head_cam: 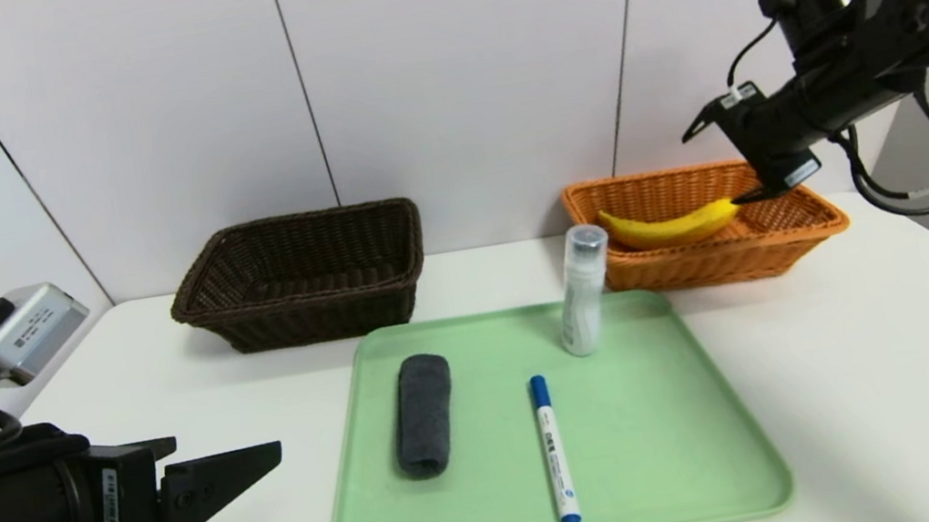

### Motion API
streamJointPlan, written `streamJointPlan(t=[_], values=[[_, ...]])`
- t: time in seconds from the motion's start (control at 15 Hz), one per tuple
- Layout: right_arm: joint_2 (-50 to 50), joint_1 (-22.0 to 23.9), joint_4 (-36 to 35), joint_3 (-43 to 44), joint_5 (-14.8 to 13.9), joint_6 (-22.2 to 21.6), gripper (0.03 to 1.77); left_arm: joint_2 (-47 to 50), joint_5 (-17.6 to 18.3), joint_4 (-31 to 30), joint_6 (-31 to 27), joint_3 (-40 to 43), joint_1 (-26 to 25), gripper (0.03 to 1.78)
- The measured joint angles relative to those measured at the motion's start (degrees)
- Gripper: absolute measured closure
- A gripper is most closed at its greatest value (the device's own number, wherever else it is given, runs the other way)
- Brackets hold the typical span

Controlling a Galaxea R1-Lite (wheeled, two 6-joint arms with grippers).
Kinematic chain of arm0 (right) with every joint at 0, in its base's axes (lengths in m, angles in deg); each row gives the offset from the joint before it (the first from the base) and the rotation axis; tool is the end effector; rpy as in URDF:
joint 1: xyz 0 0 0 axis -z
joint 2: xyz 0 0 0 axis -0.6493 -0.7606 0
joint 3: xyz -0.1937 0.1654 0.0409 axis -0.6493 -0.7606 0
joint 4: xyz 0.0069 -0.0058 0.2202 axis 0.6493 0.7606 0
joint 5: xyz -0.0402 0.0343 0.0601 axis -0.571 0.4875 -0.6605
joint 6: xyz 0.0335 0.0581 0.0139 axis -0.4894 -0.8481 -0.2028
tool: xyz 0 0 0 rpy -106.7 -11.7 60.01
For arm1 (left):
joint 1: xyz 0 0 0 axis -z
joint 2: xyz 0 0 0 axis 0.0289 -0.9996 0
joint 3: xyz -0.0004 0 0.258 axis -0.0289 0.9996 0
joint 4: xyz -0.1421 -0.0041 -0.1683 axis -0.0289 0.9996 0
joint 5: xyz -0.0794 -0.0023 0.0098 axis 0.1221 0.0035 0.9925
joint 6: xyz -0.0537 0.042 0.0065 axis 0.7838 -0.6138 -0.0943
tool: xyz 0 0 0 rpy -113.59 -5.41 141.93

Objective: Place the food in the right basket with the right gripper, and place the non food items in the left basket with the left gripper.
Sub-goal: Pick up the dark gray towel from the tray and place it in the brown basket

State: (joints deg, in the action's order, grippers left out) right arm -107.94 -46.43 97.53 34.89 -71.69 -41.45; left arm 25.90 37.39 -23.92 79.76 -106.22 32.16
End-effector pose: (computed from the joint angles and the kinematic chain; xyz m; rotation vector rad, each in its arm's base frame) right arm 0.4429 0.0493 0.1914 1.1021 0.6864 -0.2734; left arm 0.2032 -0.1168 0.1629 -0.1445 0.5927 -0.3960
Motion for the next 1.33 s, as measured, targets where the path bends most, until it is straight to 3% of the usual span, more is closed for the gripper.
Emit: streamJointPlan(t=[0.27,0.6,0.8,1.07,1.2,1.33], values=[[7.74,-4.16,0.55,0.06,-0.52,0.66,0.21,0.2,0.41,0.11,4.99,-3.57,0.0,0.12],[16.94,-10.34,19.38,-0.24,-0.52,12.18,0.15,-0.33,0.5,1.84,5.89,-7.52,0.11,0.12],[21.3,-12.52,21.27,-0.05,-4.74,15.21,0.13,-0.8,0.48,1.73,6.12,-8.2,1.88,0.12],[24.91,-13.34,21.03,-1.68,-13.93,14.75,0.12,-3.5,1.22,-6.75,5.75,-5.9,5.79,0.12],[27.06,-13.59,21.27,-3.89,-14.48,15.88,0.11,-5.44,1.08,-8.13,5.58,-5.34,7.95,0.12],[29.79,-14.08,23.08,-8.57,-14.03,20.24,0.11,-7.41,1.18,-7.47,5.17,-5.73,9.02,0.12]])
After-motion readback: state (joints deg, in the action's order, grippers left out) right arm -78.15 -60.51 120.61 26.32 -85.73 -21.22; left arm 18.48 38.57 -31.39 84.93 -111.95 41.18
